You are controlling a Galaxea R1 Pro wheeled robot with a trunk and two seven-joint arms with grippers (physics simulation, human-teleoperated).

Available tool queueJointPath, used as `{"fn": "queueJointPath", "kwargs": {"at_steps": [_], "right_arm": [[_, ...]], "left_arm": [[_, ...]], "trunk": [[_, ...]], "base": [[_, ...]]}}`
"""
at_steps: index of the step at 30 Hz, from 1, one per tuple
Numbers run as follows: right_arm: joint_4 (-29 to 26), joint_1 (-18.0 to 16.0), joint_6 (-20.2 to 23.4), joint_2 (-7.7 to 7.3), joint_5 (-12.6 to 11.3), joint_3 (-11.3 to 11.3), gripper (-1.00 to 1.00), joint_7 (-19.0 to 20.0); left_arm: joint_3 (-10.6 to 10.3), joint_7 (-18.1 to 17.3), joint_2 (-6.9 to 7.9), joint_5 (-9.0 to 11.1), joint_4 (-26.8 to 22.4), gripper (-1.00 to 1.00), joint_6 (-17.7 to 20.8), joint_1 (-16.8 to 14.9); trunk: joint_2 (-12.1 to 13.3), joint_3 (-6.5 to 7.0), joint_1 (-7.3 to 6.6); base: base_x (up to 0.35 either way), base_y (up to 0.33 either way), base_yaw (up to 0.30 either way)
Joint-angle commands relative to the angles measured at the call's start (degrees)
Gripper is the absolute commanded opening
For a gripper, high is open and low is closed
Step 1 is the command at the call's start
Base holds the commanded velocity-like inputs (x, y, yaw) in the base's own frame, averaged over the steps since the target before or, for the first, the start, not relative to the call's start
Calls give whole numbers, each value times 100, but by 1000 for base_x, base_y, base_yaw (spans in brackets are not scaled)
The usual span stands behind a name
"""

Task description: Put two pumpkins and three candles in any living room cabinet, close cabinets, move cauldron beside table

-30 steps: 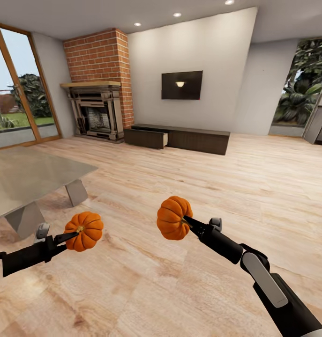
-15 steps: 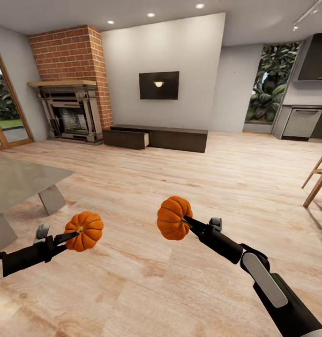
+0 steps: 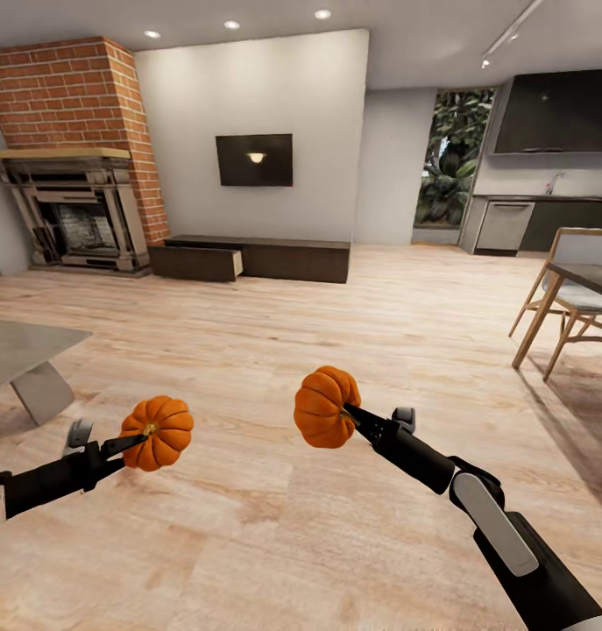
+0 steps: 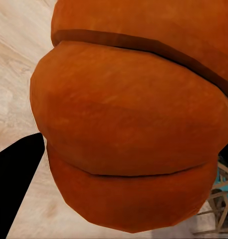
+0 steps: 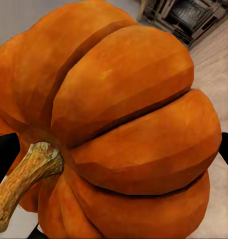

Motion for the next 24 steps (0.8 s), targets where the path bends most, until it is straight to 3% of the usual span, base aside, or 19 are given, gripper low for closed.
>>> {"fn": "queueJointPath", "kwargs": {"at_steps": [1,10,17,24], "right_arm": [[0,-6,52,-2,-103,5,-100,-10],[0,-6,52,-8,-103,4,-100,-10],[-8,-6,52,-6,-103,4,-100,-10],[-1,-6,52,-7,-103,4,-100,-53]], "left_arm": [[4,-17,-1,63,-4,-100,46,-3],[-24,-19,-4,63,-4,-100,45,-3],[-25,-14,-4,63,-4,-100,45,-3],[-26,-13,-4,61,-4,-100,45,-3]], "trunk": [[-3,-5,-2],[-3,-5,-2],[7,150,-20],[16,305,-38]], "base": [[0,0,-277],[0,0,-277],[0,0,-263],[0,0,-43]]}}
